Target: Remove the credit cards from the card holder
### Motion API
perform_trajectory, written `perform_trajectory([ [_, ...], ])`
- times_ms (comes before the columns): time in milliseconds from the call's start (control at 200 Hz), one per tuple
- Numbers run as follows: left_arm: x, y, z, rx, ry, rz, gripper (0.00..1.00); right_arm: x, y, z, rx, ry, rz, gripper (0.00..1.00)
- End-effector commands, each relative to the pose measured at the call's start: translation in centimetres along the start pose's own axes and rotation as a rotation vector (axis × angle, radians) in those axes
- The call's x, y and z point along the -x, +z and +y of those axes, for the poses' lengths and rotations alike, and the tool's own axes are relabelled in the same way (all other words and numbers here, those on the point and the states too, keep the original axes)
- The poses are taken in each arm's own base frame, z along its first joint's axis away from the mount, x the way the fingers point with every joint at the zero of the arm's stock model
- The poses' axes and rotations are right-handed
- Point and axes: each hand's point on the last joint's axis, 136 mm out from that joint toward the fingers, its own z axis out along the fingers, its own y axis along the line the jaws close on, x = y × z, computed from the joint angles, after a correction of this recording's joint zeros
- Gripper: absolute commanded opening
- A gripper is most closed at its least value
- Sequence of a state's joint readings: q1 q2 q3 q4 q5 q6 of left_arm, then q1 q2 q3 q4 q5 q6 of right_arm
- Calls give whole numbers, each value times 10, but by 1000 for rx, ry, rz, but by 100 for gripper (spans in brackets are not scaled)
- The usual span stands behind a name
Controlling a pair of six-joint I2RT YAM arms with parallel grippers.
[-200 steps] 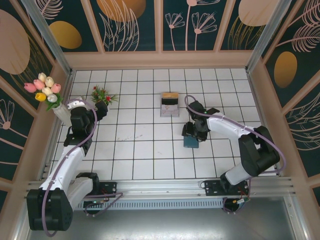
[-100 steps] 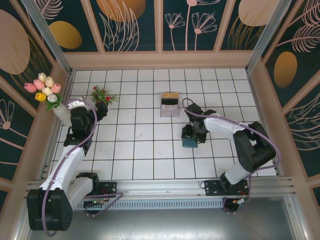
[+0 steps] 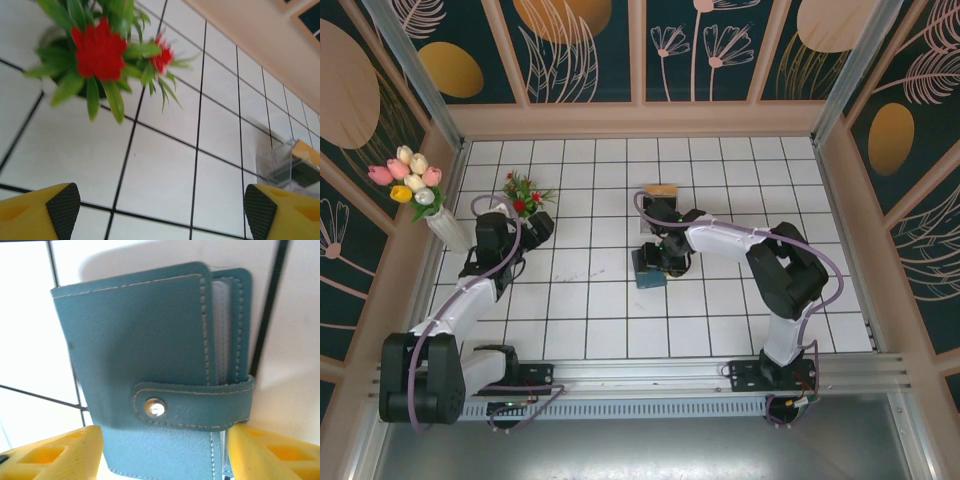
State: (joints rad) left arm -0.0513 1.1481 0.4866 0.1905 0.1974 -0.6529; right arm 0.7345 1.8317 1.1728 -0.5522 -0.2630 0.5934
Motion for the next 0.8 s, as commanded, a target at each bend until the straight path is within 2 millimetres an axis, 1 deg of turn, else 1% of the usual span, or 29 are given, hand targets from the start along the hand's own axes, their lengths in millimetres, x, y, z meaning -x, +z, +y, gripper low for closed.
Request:
perform_trajectory([
  [0,-11,-3,-21,-109,-71,24,88,0,-10,25,133,22,31,69],
  [80,-24,-6,-28,-127,-92,54,88,-10,-4,30,184,46,81,68],
  [150,-39,-8,-32,-143,-105,90,89,-15,0,35,220,50,107,68],
  [210,-53,-9,-32,-146,-121,122,89,-16,-1,40,249,55,108,68],
  [275,-65,-9,-31,-147,-134,159,88,-13,-6,47,283,57,93,68],
  [345,-75,-9,-31,-148,-147,196,87,-5,-13,47,277,66,54,68],
  [415,-80,-11,-37,-169,-157,224,86,6,-22,39,219,76,-10,69],
  [480,-83,-10,-44,-200,-165,246,84,20,-32,23,130,101,-91,71],
  [550,-88,-6,-53,-225,-155,289,81,31,-42,4,59,160,-153,72],
  [595,-92,-2,-58,-235,-133,324,78,35,-48,-5,37,193,-193,73],
  [706,-107,9,-75,-273,-73,418,69,39,-58,-13,43,248,-256,75],
  [796,-120,14,-91,-313,-20,491,63,39,-60,-11,69,277,-257,75],
])
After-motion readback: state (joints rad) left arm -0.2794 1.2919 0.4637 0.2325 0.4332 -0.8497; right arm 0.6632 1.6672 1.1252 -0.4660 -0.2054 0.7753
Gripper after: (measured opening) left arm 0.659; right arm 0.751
